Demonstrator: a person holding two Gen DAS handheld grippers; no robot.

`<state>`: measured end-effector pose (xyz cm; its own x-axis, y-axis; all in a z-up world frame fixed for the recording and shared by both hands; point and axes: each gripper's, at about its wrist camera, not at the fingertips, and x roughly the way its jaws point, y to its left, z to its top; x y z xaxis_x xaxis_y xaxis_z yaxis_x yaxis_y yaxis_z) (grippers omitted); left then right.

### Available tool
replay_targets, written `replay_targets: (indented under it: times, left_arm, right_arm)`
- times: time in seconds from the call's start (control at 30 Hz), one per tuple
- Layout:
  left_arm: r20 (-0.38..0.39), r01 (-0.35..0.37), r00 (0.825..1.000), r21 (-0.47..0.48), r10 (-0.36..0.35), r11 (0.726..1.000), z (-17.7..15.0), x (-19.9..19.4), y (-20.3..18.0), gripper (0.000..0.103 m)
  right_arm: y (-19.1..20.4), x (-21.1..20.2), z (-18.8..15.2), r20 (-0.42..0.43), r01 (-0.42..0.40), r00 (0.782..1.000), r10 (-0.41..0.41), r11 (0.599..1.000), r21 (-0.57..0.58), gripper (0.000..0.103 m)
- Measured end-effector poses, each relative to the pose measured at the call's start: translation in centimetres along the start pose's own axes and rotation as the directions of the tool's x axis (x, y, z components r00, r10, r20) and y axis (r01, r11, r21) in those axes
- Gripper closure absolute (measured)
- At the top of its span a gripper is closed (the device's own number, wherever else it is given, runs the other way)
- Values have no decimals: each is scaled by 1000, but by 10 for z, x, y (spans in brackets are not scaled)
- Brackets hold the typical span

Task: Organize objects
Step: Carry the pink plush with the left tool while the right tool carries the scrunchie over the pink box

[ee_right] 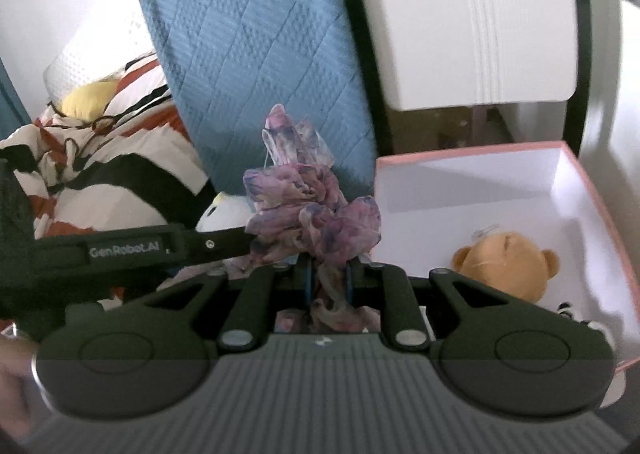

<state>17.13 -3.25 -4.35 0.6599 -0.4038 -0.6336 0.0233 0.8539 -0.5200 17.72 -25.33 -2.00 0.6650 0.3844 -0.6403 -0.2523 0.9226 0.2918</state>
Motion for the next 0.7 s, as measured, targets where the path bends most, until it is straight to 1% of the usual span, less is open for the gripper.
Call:
replay_targets:
  times: [0.3, 0.53, 0.7]
  left_arm:
    - [24, 46, 999, 33, -46, 998, 8, 11, -35, 58]
    - [-5, 59, 998, 59, -59, 996, 4, 32, -61, 58]
    - [-33, 68, 997, 68, -66, 995, -4, 45, -75, 58]
  right_arm:
    - [-35, -19, 15, 50, 27, 998, -28, 999, 20, 85]
    - [-65, -33, 12, 81, 50, 995, -55, 997, 61, 85]
    - [-90, -37, 8, 80, 73, 994, -80, 993, 93, 85]
